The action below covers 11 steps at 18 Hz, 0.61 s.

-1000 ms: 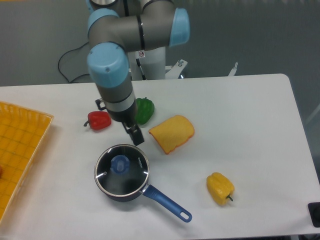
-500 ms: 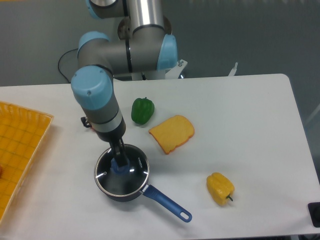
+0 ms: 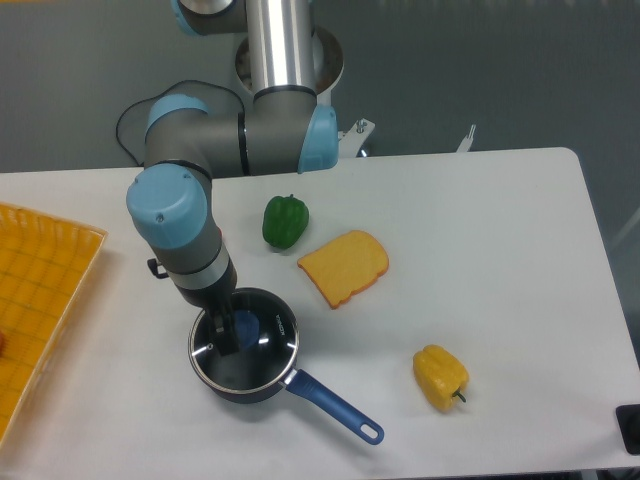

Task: Open the lid

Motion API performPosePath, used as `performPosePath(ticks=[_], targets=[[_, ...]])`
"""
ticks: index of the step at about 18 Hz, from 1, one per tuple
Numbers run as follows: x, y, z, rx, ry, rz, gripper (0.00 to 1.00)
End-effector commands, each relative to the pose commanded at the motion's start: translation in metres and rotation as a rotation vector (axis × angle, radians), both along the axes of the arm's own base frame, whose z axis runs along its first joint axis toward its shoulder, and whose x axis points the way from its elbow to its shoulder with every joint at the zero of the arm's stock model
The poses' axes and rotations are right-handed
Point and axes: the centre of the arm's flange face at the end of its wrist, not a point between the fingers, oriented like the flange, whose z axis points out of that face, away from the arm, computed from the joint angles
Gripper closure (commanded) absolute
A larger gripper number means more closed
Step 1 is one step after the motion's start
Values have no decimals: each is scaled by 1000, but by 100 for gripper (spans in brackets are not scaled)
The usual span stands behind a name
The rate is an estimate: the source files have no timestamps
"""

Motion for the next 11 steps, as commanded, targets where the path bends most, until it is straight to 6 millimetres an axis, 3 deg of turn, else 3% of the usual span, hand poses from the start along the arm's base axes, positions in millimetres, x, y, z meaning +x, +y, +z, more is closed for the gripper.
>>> performPosePath(ticks=[11], targets=[[-5, 1, -15, -19, -12, 9, 0]])
